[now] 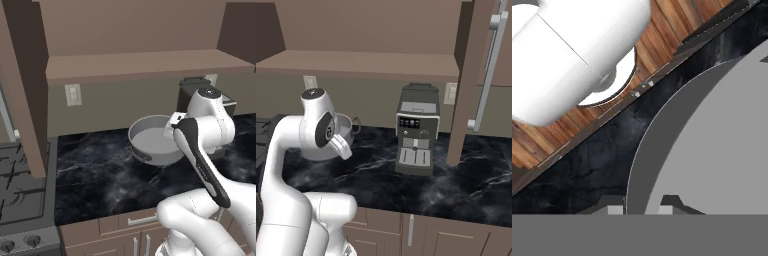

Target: Pick the kettle from the cabinet and place it on a stove burner. Then pick the pot from the counter and place it on another stove burner. Finally, turn both burners on.

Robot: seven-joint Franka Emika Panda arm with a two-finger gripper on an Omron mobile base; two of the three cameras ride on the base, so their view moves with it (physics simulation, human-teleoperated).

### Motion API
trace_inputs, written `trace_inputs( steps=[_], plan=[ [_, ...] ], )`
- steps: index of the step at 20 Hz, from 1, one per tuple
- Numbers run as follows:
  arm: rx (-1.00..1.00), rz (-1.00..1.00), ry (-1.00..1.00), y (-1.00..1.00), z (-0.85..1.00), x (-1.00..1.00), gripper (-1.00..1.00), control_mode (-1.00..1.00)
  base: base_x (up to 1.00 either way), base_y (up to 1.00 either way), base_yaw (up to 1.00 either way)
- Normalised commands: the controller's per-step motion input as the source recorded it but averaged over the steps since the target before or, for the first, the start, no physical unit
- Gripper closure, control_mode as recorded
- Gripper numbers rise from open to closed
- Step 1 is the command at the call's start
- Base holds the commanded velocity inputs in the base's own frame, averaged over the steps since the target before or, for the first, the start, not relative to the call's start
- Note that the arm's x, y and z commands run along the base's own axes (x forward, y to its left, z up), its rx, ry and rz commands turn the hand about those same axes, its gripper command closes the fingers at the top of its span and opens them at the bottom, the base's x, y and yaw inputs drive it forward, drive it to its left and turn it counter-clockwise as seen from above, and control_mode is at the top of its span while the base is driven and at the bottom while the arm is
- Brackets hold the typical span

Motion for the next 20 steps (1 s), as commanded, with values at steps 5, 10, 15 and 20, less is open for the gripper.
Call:
trace_inputs(
  steps=[5,10,15,20],
  plan=[
    [0.00,0.00,0.06,0.02,0.05,-0.20,1.00,-1.00,0.00,0.00,0.00],
    [0.00,0.00,0.00,0.00,0.00,0.00,1.00,-1.00,0.00,0.00,0.00],
    [0.00,0.00,-0.01,0.00,0.00,-0.09,1.00,-1.00,0.00,0.00,0.00],
    [0.00,0.00,-0.01,0.00,0.00,-0.08,1.00,1.00,-0.43,0.00,0.00]
  ],
)
